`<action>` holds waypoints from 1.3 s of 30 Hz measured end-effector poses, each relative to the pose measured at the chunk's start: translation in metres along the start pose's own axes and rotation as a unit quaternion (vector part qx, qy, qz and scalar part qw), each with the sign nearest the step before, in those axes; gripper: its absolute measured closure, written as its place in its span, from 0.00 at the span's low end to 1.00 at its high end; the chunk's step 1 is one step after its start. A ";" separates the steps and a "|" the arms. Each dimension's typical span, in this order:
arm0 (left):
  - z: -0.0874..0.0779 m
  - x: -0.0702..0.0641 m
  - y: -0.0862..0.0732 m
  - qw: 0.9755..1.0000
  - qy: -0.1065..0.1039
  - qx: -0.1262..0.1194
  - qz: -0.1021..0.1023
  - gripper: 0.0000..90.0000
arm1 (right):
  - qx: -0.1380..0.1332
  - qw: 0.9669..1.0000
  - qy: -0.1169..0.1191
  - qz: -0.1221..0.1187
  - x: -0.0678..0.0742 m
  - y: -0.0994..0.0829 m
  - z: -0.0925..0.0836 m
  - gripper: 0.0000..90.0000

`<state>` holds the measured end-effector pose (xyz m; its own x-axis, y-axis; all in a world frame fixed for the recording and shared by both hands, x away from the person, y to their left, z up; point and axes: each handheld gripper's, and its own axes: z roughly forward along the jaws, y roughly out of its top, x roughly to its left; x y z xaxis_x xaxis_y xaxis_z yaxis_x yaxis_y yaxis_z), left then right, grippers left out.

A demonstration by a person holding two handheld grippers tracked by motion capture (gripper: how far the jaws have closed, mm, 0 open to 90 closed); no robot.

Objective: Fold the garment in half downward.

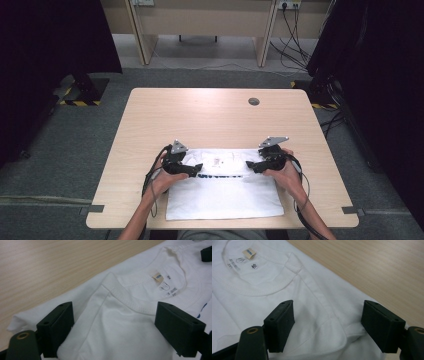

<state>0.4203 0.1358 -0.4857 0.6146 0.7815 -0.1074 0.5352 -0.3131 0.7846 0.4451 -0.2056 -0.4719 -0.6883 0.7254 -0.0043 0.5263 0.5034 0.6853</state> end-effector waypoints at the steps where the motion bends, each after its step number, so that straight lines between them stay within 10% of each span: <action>1: 0.001 0.001 0.001 1.000 0.000 0.000 -0.001 0.17 | 0.002 1.000 -0.002 0.001 -0.003 0.002 0.002 0.30; 11: 0.008 0.018 0.009 1.000 -0.013 -0.012 -0.020 0.17 | 0.015 1.000 -0.012 0.025 -0.010 0.018 0.010 0.22; 22: 0.006 0.009 0.024 0.999 0.014 -0.032 -0.011 0.14 | -0.031 0.999 -0.026 0.036 -0.006 0.032 -0.001 0.10; 31: 0.020 0.001 0.031 1.000 0.010 -0.006 -0.007 0.24 | -0.019 1.000 0.006 -0.017 0.007 0.035 0.018 0.53; 39: 0.023 -0.001 0.025 0.999 0.037 0.002 0.014 0.66 | -0.026 0.999 0.000 -0.037 0.009 0.027 0.026 0.89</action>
<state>0.4464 0.1150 -0.4798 0.5847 0.8103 -0.0395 0.5212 -0.3379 0.7837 0.4660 -0.1738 -0.4722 -0.7237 0.6878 -0.0561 0.4484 0.5305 0.7194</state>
